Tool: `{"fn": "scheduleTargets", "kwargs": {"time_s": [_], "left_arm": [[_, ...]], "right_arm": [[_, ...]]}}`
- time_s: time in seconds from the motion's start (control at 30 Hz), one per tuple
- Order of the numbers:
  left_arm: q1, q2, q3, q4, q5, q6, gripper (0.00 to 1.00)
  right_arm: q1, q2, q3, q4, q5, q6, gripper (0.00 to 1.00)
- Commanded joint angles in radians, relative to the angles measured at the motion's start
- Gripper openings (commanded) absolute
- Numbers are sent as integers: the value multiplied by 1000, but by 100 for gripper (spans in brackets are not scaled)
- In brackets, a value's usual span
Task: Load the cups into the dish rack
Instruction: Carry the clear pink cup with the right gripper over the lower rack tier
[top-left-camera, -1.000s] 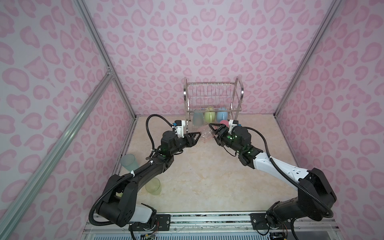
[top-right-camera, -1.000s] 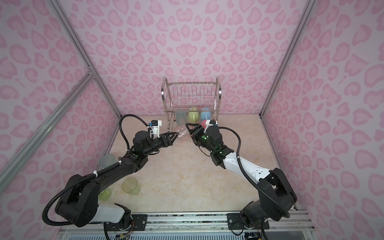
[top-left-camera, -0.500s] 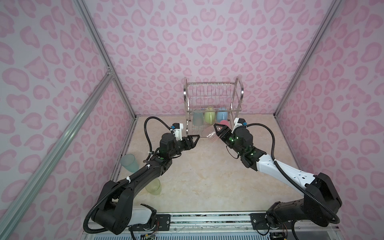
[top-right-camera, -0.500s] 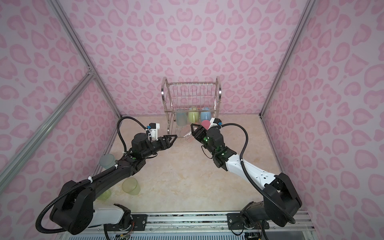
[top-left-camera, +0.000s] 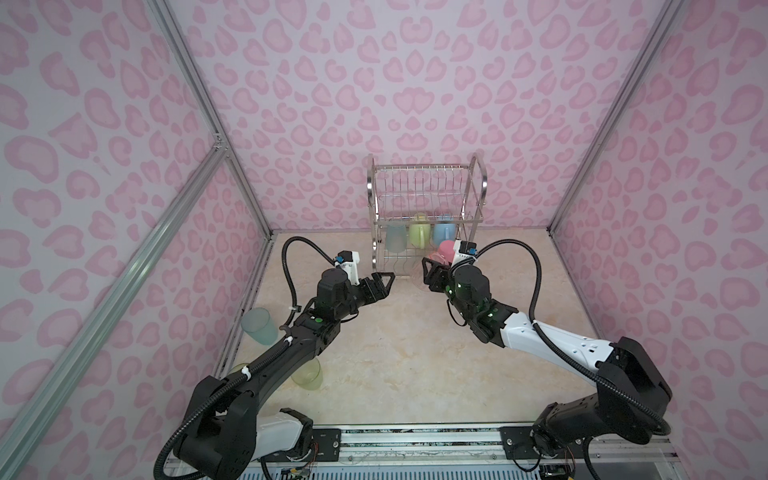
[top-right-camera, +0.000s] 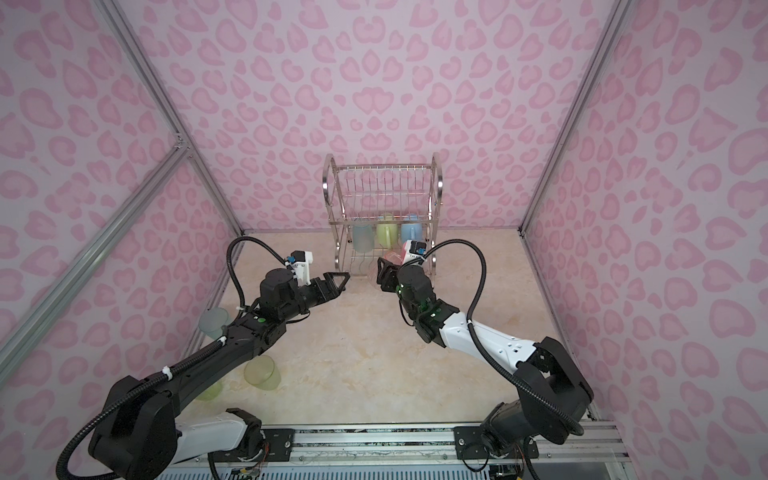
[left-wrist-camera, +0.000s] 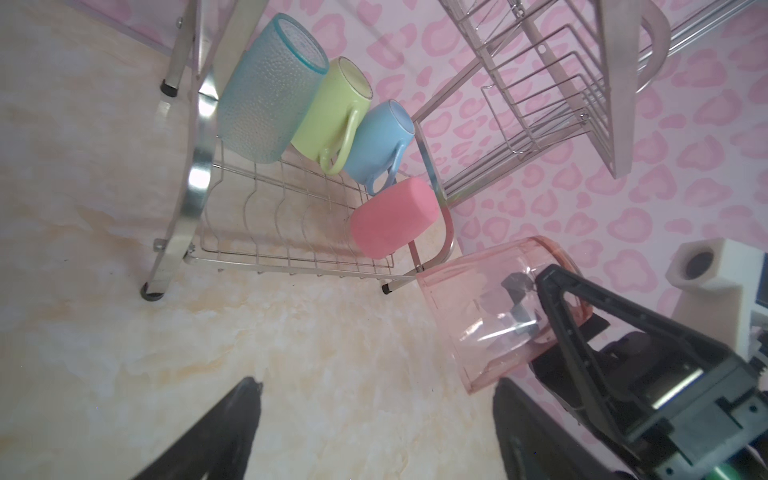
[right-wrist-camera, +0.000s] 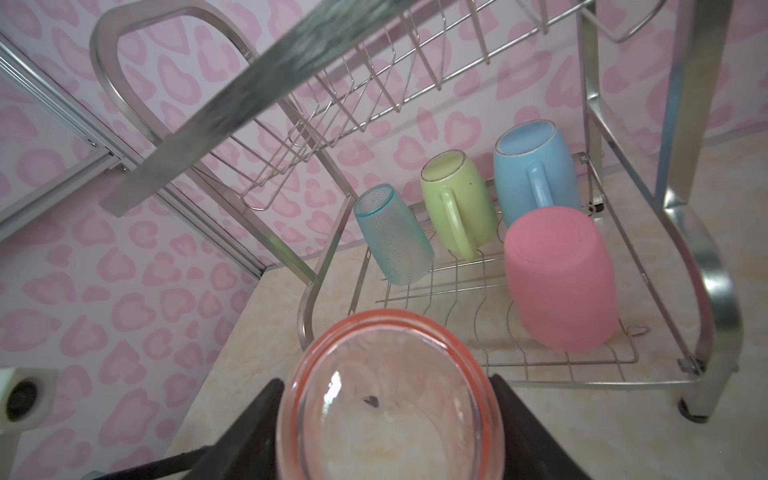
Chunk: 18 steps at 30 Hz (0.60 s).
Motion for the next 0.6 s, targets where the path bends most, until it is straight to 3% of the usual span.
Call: {"fn": "scheduleTargets", "kwargs": {"time_s": [0.0,0.23,0.57], "left_arm": [[1,-12,-1,-65,-93,18,92],[1,0,21,-198,-177,14,100],[2,-16,28,-255,-221,35,98]], "right_arm": [[7,28,1,78,46,-113,55],[15,100,37,87,61,-181,56],[21,219,120,108,90,-274,56]]}}
